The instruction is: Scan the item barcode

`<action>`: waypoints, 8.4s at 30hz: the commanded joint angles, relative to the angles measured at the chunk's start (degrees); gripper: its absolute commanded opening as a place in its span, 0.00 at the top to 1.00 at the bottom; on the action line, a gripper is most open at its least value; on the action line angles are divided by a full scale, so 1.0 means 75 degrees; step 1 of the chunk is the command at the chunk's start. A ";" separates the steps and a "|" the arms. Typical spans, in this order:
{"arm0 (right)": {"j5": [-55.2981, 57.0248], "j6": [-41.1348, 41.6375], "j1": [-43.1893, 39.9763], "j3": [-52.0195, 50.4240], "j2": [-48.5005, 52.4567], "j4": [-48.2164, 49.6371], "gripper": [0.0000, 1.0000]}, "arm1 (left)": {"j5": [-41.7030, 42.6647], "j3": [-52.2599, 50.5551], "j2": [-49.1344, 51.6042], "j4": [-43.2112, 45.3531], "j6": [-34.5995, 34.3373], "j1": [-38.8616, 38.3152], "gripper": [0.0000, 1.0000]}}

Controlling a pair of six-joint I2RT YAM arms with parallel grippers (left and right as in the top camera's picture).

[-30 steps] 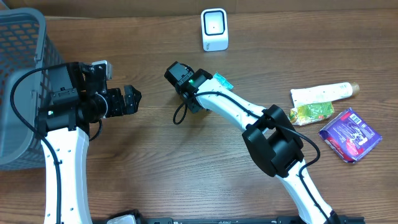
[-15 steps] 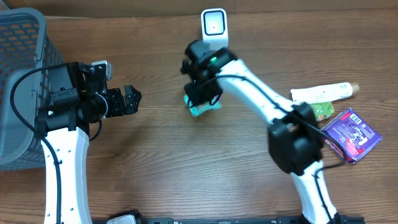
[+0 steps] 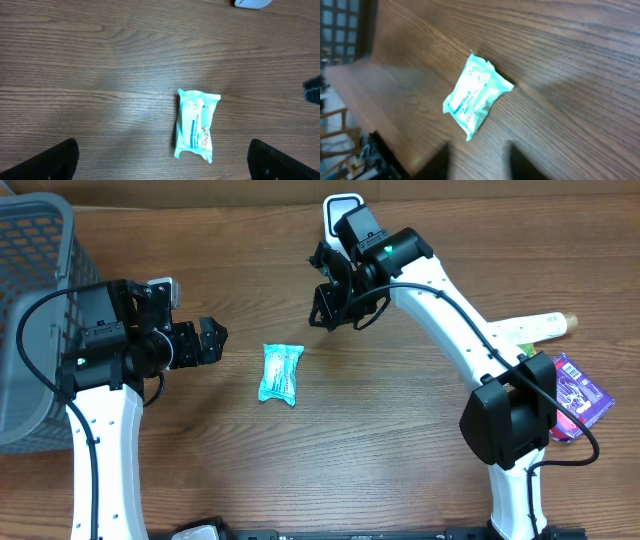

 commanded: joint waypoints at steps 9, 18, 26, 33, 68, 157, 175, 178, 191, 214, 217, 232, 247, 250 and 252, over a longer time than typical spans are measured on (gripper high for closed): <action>-0.1460 0.2591 0.0539 -0.2754 -0.0050 0.2990 0.43 | 0.0143 0.0099 -0.0035 0.0003 0.0064 -0.0035 0.00; -0.1361 0.3051 0.0562 -0.4060 -0.0047 0.4890 0.34 | 0.0140 0.0099 -0.0035 0.0003 0.0064 -0.0035 0.00; -0.0650 0.3605 0.0650 -0.4488 0.0224 0.6024 0.33 | 0.0143 0.0099 -0.0035 0.0003 0.0064 -0.0035 0.01; -0.1087 0.3608 0.0764 -0.4488 0.0842 0.6918 0.40 | 0.0143 0.0099 -0.0035 0.0003 0.0064 -0.0035 0.00; 0.8906 0.2279 0.0863 -0.3421 -0.1204 0.0673 0.96 | 0.0143 0.0099 -0.0035 0.0003 0.0064 -0.0035 0.00; -0.0498 0.3998 -0.0192 -0.5348 -0.0096 0.3742 0.38 | 0.0143 0.0099 -0.0035 0.0003 0.0067 -0.0035 0.00; 0.2189 0.3098 -0.0187 -0.4855 -0.1215 0.2757 0.96 | 0.0143 0.0099 -0.0035 0.0003 0.0064 -0.0035 0.00; 0.4182 0.2637 0.0012 -0.4351 -0.1754 0.1338 0.96 | 0.0140 0.0099 -0.0035 0.0003 0.0067 -0.0035 0.00; 0.8743 0.3413 0.0746 -0.3430 -0.0880 -0.2008 0.96 | 0.0140 0.0099 -0.0035 0.0003 0.0067 -0.0035 0.01; 0.7207 0.3809 0.1495 -0.3401 0.0682 -0.2489 0.64 | 0.0143 0.0099 -0.0035 0.0003 0.0064 -0.0035 0.00; 0.6825 0.3809 0.1853 -0.3401 0.0682 -0.2159 0.45 | 0.0140 0.0099 -0.0035 0.0003 0.0064 -0.0035 0.01; 0.6965 0.3800 0.2194 -0.3401 0.0682 -0.2084 0.46 | 0.0140 0.0099 -0.0035 0.0003 0.0064 -0.0035 0.01; 0.9043 0.3926 0.2151 -0.3404 0.0682 -0.3955 0.60 | 0.0143 0.0099 -0.0035 0.0003 0.0064 -0.0035 0.01; 0.9133 0.3920 0.2136 -0.3392 0.0682 -0.3955 0.55 | 0.0143 0.0099 -0.0035 0.0003 0.0067 -0.0035 0.00; 0.9194 0.3920 0.2095 -0.3392 0.0682 -0.3955 0.55 | 0.0143 0.0099 -0.0035 0.0003 0.0064 -0.0035 0.00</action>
